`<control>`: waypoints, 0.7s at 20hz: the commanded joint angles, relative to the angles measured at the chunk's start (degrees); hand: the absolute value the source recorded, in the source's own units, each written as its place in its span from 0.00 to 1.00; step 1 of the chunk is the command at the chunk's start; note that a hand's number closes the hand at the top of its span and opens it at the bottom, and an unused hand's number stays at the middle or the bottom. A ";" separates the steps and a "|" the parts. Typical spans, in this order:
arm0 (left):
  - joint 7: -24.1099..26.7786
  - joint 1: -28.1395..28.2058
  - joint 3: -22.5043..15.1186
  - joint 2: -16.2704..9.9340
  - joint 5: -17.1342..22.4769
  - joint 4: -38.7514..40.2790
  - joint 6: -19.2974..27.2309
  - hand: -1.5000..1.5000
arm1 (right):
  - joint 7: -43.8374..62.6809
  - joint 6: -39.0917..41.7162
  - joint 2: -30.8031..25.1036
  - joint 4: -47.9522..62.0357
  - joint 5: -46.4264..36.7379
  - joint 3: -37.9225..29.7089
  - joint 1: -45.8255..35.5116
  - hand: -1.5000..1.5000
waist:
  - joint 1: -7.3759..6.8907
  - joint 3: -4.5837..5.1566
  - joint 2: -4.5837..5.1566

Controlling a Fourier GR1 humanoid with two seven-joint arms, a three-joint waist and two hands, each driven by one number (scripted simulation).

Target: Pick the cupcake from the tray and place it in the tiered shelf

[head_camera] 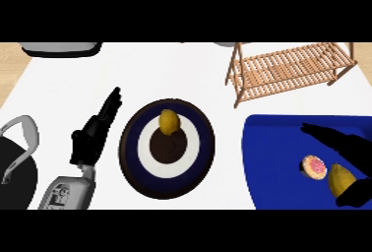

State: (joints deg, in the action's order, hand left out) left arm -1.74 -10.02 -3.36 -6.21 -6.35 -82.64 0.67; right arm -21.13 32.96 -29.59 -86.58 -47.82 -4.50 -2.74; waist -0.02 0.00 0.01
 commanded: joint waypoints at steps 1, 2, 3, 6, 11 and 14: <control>-0.35 3.79 -1.47 1.94 -2.06 -4.05 1.73 0.50 | -1.12 0.62 0.59 -0.89 -0.89 -0.98 1.37 0.00 | 0.03 0.00 -0.06; 0.32 -3.15 3.36 -1.00 1.28 2.89 -2.05 0.50 | 0.93 1.59 1.73 -0.39 -1.88 0.69 -1.07 0.00 | 0.11 0.01 0.00; -2.58 0.41 2.39 -2.03 1.91 -4.11 -3.79 0.50 | -1.82 -0.29 1.45 0.62 -1.82 -0.13 0.34 0.00 | 0.00 0.00 -0.05; 0.94 1.79 0.99 0.54 -1.52 -0.73 -0.57 0.50 | -2.17 -0.84 2.54 4.06 -3.76 0.92 -2.29 0.00 | -0.03 0.00 -0.01; 2.13 2.20 0.73 1.49 -2.34 -0.41 -0.81 0.50 | -3.11 -0.32 2.77 2.00 -5.01 0.61 0.77 0.00 | 0.09 0.00 -0.04; 0.96 -4.63 3.04 0.81 -1.34 4.43 -1.14 0.50 | -8.54 -5.94 0.14 8.70 -9.70 3.69 -0.64 1.00 | 0.13 -0.01 0.08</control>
State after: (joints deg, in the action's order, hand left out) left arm -1.27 -10.26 -1.74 -5.36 -7.63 -82.54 -0.45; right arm -26.11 29.98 -27.89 -81.22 -54.18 -2.78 -2.77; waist 0.03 0.00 0.00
